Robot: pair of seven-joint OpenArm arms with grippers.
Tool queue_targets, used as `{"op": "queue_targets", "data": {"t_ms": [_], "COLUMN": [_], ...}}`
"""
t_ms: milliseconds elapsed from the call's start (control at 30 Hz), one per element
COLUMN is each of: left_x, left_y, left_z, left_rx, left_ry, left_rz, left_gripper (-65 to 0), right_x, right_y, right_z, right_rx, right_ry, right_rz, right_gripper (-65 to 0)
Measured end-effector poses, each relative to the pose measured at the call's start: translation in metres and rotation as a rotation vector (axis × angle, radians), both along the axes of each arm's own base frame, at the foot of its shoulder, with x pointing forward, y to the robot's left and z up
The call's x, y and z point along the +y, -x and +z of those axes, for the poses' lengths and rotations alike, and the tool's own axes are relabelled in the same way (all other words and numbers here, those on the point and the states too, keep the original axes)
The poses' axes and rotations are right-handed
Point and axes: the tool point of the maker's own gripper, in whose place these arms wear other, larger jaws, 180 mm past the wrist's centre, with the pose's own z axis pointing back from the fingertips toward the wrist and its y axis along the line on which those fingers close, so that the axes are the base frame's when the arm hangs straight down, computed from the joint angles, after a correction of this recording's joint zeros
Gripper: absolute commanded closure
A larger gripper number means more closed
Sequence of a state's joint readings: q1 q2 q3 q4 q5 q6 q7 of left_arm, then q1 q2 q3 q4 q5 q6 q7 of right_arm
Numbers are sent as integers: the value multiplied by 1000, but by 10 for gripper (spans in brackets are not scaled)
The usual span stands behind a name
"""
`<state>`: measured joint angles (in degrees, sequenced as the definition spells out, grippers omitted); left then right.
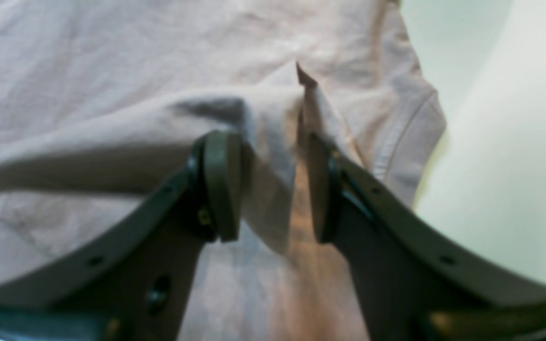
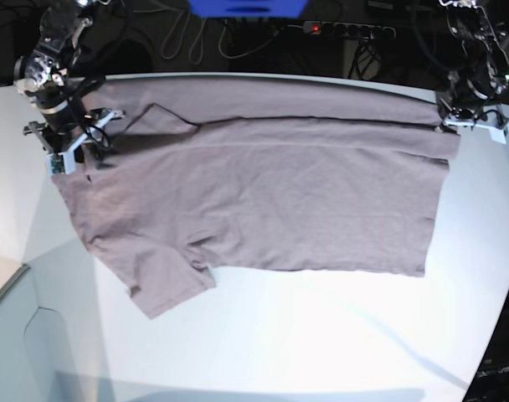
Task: Layout the t-shirt on the table in an organized manner, then fold the t-shirt properly
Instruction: 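Hold the folded edge with both grippers and pull it taut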
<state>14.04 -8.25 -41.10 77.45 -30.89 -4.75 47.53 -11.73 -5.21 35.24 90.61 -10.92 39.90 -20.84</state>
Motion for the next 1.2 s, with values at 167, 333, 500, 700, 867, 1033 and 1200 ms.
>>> {"op": "queue_targets", "data": {"t_ms": [167, 333, 500, 700, 867, 1033, 1200], "left_x": [0, 0, 0, 0, 0, 0, 0], "left_y": [-1, -1, 0, 0, 0, 0, 0], "left_z": [0, 0, 0, 0, 0, 0, 0], "left_rx": [0, 1, 1, 1, 1, 1, 1], "left_ry": [-3, -2, -1, -1, -1, -1, -1], "left_rz": [-1, -1, 0, 0, 0, 0, 0], "left_gripper": [0, 0, 0, 0, 0, 0, 0], "right_x": [-1, -11, -10, -10, -10, -10, -10], "right_y": [2, 8, 8, 8, 8, 8, 8], "right_z": [-1, -1, -2, -2, -2, -2, -1], "right_rx": [3, 9, 9, 9, 10, 10, 9], "right_ry": [0, 4, 3, 3, 3, 3, 4], "right_rz": [-2, -39, -38, -38, -38, -38, -38], "right_gripper": [-242, -296, -310, -310, -310, -310, -310]}}
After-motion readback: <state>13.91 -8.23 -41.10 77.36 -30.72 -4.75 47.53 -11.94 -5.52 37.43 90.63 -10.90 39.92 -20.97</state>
